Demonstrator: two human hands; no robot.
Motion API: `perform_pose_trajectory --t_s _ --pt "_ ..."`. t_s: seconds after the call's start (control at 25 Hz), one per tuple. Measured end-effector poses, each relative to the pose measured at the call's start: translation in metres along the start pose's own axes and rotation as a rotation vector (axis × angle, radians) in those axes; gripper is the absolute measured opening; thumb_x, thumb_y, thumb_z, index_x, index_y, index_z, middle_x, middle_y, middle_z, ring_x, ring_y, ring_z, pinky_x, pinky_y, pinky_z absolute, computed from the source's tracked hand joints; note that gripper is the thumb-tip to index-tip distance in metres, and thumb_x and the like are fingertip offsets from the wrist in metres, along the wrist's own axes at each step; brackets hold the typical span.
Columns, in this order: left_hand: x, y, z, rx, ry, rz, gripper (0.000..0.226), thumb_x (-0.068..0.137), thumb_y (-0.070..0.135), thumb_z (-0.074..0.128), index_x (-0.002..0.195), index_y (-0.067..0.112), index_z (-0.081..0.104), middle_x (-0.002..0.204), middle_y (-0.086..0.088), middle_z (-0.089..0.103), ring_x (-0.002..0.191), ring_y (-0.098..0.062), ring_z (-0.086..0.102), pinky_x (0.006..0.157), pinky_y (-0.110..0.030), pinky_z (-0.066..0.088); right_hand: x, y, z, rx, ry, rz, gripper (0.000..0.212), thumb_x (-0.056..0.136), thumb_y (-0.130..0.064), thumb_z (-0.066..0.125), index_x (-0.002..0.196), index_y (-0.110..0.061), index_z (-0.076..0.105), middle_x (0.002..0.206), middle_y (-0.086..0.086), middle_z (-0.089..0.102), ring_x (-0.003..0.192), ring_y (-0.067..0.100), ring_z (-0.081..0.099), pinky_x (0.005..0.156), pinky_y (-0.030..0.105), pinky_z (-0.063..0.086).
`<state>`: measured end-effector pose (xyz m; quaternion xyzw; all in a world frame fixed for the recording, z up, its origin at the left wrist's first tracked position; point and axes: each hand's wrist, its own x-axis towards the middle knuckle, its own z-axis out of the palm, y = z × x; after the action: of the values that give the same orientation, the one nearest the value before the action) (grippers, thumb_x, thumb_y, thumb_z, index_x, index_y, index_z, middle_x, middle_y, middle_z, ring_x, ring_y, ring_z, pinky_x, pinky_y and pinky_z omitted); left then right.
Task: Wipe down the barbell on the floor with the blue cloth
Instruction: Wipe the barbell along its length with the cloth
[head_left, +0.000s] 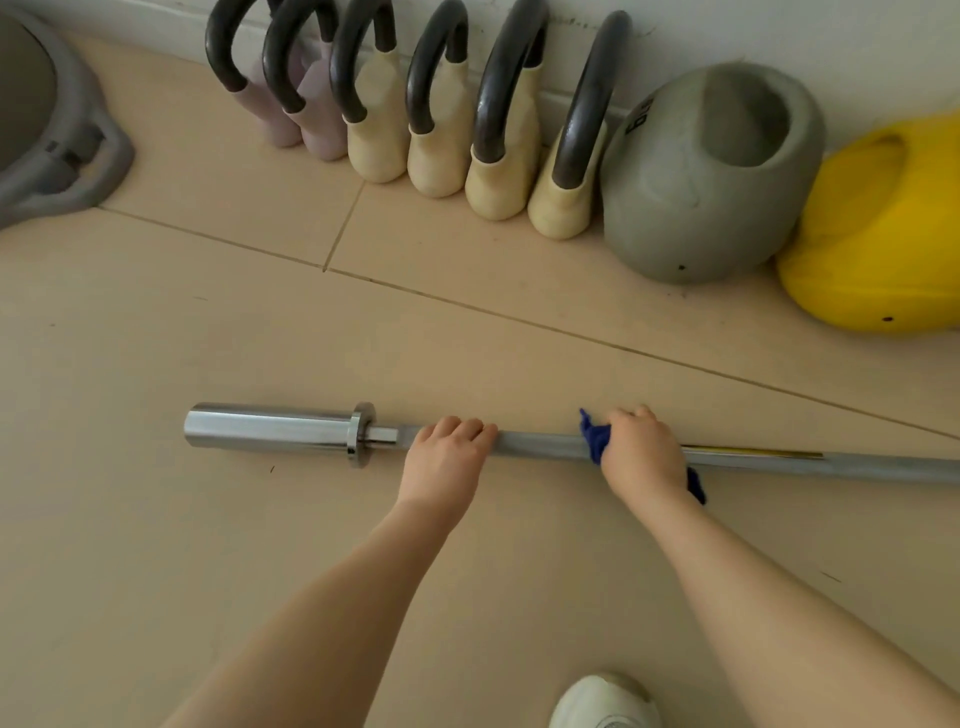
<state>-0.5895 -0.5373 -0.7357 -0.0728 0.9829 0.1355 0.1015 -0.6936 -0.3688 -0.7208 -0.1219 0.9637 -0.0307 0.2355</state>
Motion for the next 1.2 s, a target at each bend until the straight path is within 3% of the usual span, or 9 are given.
perform_pose_trajectory --t_s 0.12,0.32,0.44,0.56,0.72,0.8,0.92,1.04,1.2 --pt "0.005 0.002 0.002 0.105 -0.039 -0.014 0.04 0.039 0.015 0.088 0.074 0.023 0.071 0.063 0.007 0.066 0.056 -0.019 0.062 0.048 -0.024 0.046 -0.003 -0.016 0.015 0.097 -0.06 -0.235 0.031 0.086 -0.005 0.046 0.113 -0.011 0.059 0.121 0.008 0.053 0.108 0.031 0.053 0.088 0.035 0.046" --pt "0.006 0.002 -0.003 0.17 -0.078 0.022 0.041 0.035 0.017 0.089 0.071 0.025 0.071 0.058 0.007 0.063 0.051 -0.018 0.061 0.044 -0.023 0.044 -0.002 0.071 -0.004 -0.011 0.047 0.102 0.026 0.082 -0.003 0.05 0.105 -0.006 0.061 0.111 0.017 0.057 0.098 0.036 0.056 0.079 0.038 0.048" --pt "0.011 0.001 -0.004 0.197 -0.068 0.022 0.042 0.033 0.017 0.09 0.069 0.025 0.071 0.056 0.006 0.062 0.049 -0.018 0.06 0.043 -0.023 0.043 -0.002 0.028 0.001 0.112 0.034 0.009 0.022 0.086 -0.007 0.048 0.102 -0.009 0.063 0.11 0.016 0.057 0.101 0.037 0.056 0.082 0.039 0.045" --pt "0.01 0.0 -0.005 0.191 -0.101 -0.015 0.033 0.055 0.012 0.083 0.084 0.021 0.072 0.071 0.0 0.067 0.065 -0.025 0.064 0.055 -0.029 0.046 -0.006 -0.015 0.019 0.227 -0.054 -0.256 0.031 0.084 -0.003 0.047 0.102 -0.022 0.064 0.111 0.007 0.055 0.105 0.031 0.053 0.084 0.038 0.048" --pt "0.011 0.0 -0.002 0.154 -0.096 -0.057 0.031 0.088 0.011 0.053 0.117 0.019 0.06 0.108 -0.005 0.063 0.102 -0.03 0.056 0.079 -0.036 0.04 0.004 0.039 0.009 0.163 0.045 -0.031 0.026 0.08 -0.001 0.051 0.102 -0.008 0.064 0.106 0.014 0.058 0.098 0.035 0.057 0.078 0.036 0.045" --pt "0.012 0.001 -0.004 0.149 -0.1 -0.054 0.029 0.086 0.011 0.055 0.114 0.019 0.061 0.104 -0.006 0.064 0.098 -0.031 0.058 0.076 -0.036 0.041 -0.001 0.047 0.011 0.104 0.132 0.072 0.024 0.081 -0.001 0.051 0.101 -0.004 0.063 0.103 0.017 0.059 0.097 0.036 0.056 0.075 0.038 0.044" --pt "0.01 0.0 -0.004 0.161 -0.112 -0.042 0.026 0.072 0.007 0.071 0.097 0.017 0.069 0.084 -0.006 0.067 0.078 -0.03 0.063 0.062 -0.033 0.043 -0.01 0.003 0.016 0.286 0.07 -0.121 0.028 0.082 -0.003 0.051 0.107 -0.01 0.062 0.108 0.012 0.059 0.1 0.03 0.056 0.079 0.034 0.039" --pt "0.013 -0.001 -0.003 0.154 -0.102 -0.044 0.028 0.083 0.008 0.059 0.108 0.018 0.063 0.098 -0.006 0.065 0.091 -0.03 0.059 0.069 -0.031 0.034 -0.004 0.004 0.015 0.305 0.059 -0.249 0.033 0.079 -0.003 0.054 0.109 -0.013 0.062 0.111 0.013 0.061 0.103 0.032 0.056 0.083 0.033 0.04" --pt "0.014 -0.003 -0.002 0.163 -0.064 -0.039 0.028 0.084 0.007 0.057 0.109 0.018 0.063 0.099 -0.005 0.065 0.093 -0.03 0.058 0.069 -0.03 0.03 0.004 0.038 0.016 0.198 0.197 0.073 0.024 0.078 -0.004 0.054 0.101 -0.004 0.062 0.102 0.021 0.064 0.095 0.039 0.058 0.08 0.042 0.044"
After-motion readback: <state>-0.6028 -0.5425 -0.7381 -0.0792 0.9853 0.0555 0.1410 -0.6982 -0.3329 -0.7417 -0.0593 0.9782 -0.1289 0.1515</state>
